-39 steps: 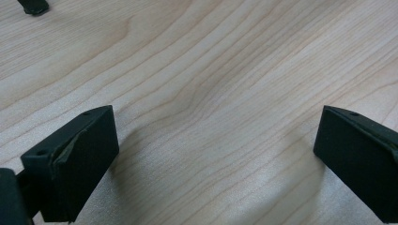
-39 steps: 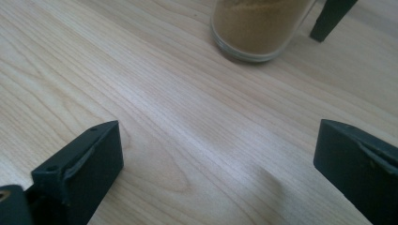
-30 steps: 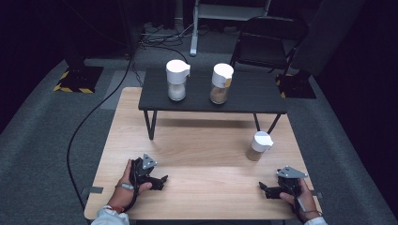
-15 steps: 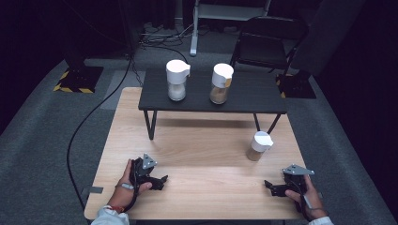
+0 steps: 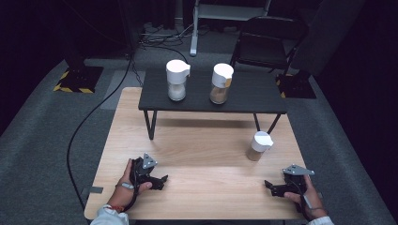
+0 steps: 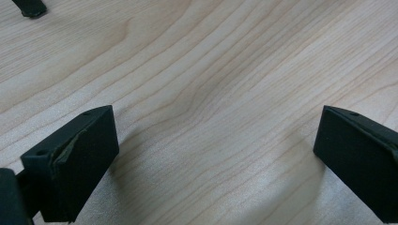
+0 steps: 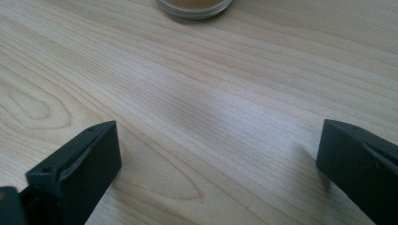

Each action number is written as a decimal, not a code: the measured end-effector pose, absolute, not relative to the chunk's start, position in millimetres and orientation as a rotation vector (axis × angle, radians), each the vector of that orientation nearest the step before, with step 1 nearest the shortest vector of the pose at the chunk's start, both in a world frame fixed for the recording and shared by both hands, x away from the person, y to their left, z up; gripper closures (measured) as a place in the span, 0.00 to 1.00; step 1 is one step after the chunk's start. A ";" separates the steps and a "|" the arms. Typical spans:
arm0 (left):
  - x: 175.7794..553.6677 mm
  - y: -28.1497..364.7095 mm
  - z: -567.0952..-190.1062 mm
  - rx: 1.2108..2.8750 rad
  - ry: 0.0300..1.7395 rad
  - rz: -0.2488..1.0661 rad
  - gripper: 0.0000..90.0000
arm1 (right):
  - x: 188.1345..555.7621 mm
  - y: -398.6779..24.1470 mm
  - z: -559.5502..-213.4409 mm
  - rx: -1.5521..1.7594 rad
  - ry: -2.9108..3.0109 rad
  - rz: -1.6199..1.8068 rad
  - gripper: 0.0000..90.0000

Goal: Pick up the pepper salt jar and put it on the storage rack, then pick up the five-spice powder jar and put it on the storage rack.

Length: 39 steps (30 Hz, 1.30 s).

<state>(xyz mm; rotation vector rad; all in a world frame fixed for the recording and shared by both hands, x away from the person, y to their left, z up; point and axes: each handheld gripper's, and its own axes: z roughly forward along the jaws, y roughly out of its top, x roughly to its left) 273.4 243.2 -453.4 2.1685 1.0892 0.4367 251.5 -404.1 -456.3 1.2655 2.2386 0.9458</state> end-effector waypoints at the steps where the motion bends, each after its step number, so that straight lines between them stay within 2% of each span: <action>1: 273.4 243.3 -453.5 2.168 1.089 0.437 0.00 | 251.4 -404.0 -456.3 1.267 2.238 0.946 0.00; 39: 273.3 242.6 -453.5 2.165 1.094 0.435 0.00 | 248.3 -401.3 -456.4 1.293 2.213 0.935 0.00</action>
